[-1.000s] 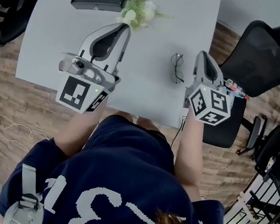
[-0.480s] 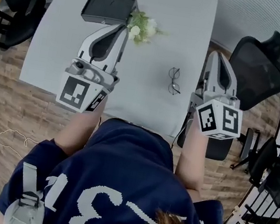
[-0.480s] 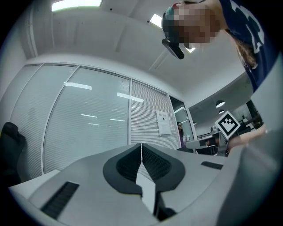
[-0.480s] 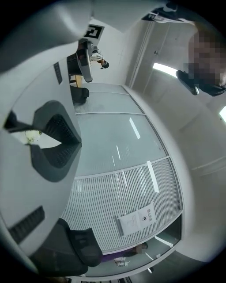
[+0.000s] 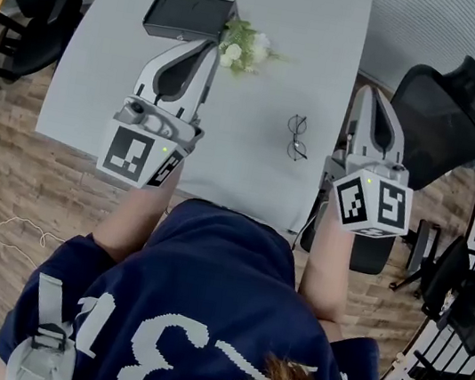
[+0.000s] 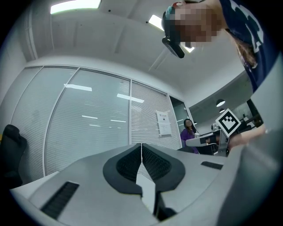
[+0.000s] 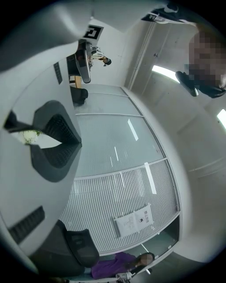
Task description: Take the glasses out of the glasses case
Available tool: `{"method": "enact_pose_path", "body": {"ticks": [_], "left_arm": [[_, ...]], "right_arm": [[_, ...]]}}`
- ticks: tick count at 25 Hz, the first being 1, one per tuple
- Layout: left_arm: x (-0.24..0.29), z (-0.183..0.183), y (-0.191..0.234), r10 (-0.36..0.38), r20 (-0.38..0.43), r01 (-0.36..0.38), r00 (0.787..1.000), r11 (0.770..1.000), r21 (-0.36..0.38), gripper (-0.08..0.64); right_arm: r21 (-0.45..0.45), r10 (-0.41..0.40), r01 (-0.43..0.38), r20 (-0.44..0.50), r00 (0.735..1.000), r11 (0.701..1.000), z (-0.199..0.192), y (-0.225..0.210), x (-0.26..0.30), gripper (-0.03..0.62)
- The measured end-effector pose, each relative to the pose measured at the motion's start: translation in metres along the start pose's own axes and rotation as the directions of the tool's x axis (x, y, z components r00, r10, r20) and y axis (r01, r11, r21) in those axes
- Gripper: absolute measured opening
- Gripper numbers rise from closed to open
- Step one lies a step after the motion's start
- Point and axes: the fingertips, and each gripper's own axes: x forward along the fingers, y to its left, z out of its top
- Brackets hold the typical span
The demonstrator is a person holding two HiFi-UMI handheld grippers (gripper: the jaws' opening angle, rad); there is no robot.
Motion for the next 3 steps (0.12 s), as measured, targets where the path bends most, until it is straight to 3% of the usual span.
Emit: {"method": "enact_pose_path", "body": {"ticks": [3], "left_arm": [[-0.0016, -0.0006, -0.0012, 0.001, -0.002, -0.001, 1.000, 1.000, 0.000, 0.020]], "right_arm": [[-0.002, -0.003, 0.003, 0.001, 1.000, 1.000, 0.0007, 0.0001, -0.0024, 0.025]]}}
